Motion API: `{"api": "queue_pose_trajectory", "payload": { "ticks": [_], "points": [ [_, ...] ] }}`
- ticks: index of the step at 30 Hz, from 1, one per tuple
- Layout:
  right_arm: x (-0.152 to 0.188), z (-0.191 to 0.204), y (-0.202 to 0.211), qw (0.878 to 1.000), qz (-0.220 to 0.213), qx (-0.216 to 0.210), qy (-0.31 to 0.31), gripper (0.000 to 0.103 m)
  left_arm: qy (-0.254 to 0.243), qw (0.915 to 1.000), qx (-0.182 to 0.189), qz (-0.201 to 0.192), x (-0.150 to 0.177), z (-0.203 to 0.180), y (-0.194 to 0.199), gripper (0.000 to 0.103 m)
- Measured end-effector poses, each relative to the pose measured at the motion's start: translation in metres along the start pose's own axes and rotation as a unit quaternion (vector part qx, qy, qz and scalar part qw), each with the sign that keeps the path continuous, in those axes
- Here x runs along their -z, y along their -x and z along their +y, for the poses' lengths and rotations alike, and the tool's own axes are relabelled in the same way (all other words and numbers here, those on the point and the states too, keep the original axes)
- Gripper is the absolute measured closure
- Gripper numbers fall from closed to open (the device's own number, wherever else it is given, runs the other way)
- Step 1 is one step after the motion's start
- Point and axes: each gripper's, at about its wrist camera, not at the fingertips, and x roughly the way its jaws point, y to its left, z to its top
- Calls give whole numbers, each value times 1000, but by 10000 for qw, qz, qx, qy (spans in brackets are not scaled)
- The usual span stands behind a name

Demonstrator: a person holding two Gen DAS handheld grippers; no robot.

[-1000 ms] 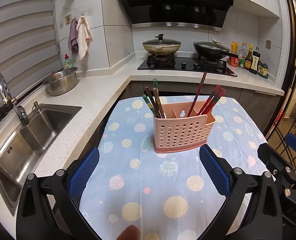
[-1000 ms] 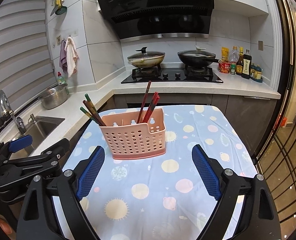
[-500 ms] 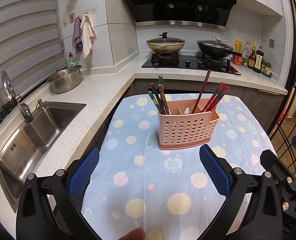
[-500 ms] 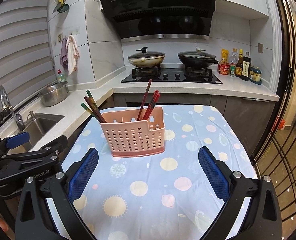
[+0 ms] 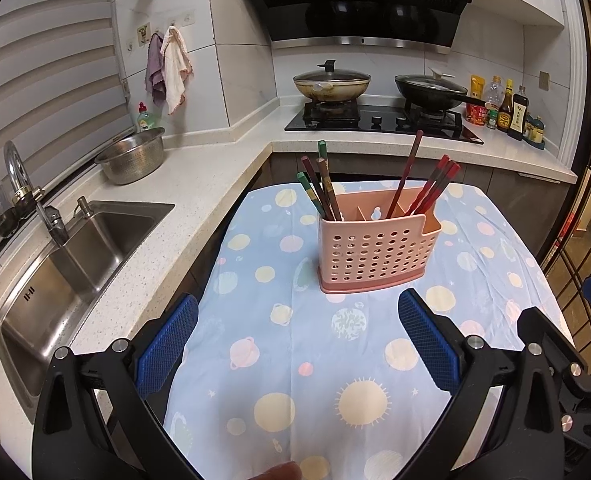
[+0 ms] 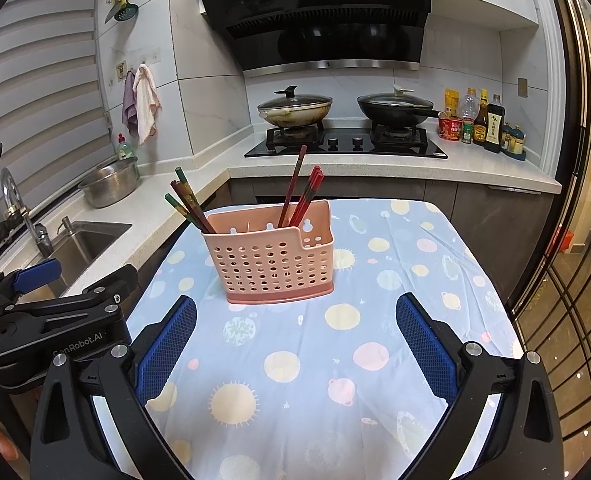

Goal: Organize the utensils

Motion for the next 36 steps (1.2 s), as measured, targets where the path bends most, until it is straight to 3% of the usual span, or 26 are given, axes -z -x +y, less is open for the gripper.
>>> {"api": "queue_pose_trajectory", "payload": {
  "ticks": [36],
  "points": [
    [3, -3, -6, 10000, 83, 3, -41, 7, -53, 10000, -53, 14, 5, -5, -3, 7]
  ]
}}
